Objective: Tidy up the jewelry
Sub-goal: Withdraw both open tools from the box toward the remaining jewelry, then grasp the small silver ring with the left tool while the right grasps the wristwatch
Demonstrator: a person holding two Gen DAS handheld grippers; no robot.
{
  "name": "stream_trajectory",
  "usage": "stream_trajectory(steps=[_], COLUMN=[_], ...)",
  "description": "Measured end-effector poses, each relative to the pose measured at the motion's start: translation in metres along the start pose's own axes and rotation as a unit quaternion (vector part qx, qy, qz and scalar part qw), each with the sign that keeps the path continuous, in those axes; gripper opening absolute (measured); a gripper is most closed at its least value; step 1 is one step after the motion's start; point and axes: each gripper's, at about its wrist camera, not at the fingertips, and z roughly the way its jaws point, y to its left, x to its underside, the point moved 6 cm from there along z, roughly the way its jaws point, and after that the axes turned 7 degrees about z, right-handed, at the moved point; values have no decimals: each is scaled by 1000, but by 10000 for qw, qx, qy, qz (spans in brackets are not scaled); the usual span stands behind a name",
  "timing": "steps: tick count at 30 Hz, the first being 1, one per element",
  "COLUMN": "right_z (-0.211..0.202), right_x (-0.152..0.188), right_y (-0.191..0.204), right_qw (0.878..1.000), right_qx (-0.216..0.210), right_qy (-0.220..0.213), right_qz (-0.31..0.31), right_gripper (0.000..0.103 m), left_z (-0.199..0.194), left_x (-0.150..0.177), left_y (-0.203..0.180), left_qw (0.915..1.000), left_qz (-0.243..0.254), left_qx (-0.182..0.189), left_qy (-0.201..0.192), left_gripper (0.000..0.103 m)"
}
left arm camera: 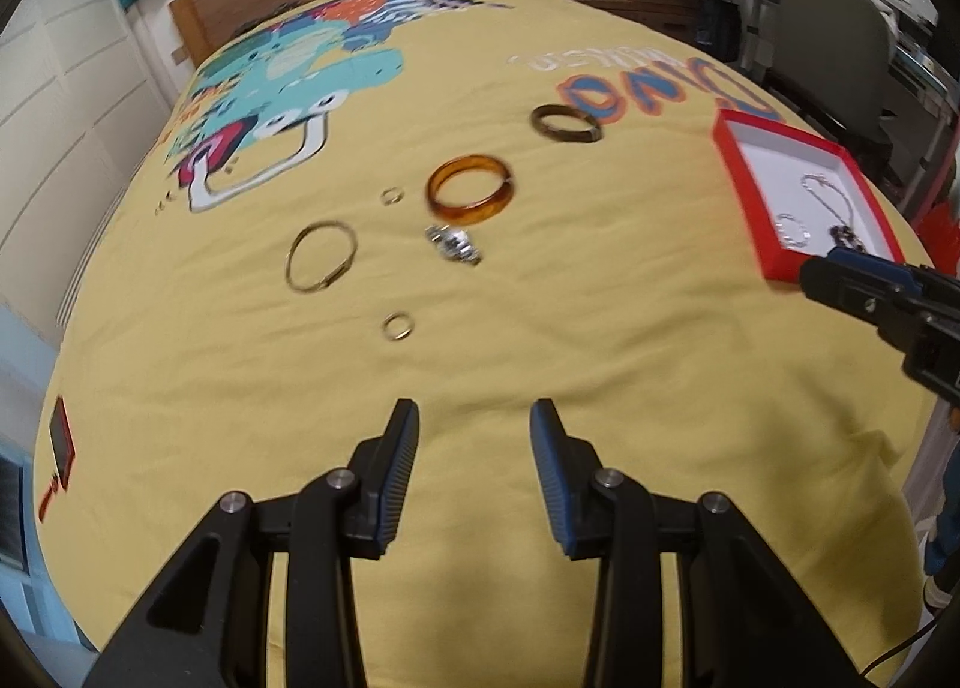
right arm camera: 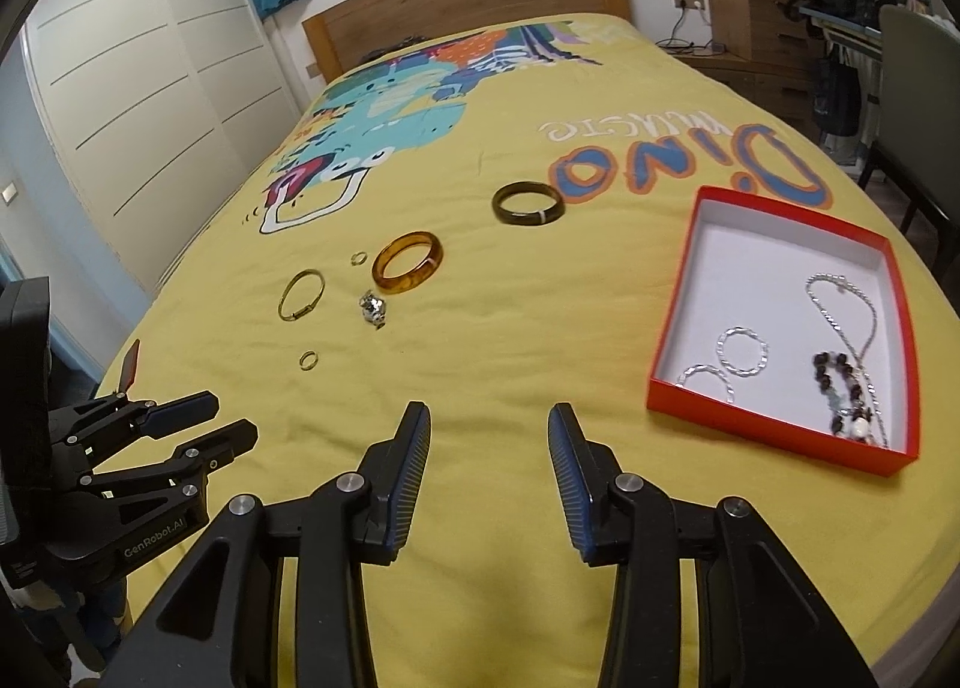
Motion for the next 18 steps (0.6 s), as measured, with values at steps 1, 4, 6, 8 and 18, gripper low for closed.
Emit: stream_trajectory(steps=[1,4,6,8,18], right_z=[5,15,22,33,94], right_x=[0,-2,-2,-4,-17], right_y=[2,6,9,13,48], right_qw=[10000,9999,9998,9996,9966], right_qx=[-15,-67,-97,-136,-447], right_qy=[36,112,167,235,574], right_qz=[-20,-38,-56,-97,-394], right_gripper=[41,41,41,41,41], left_z=[4,16,25,32,71], left_x=[3,14,19,22,7], left_y=[7,28,42,54,88], left_qw=[10000,9993,9985,9975,9925], left_qz=[-82,-328,-492,-642,-1104], left_qx=[-4,-38,-71,-67,424], left_qy=[40,168,241,288,320], left_gripper=[37,37,37,37,37])
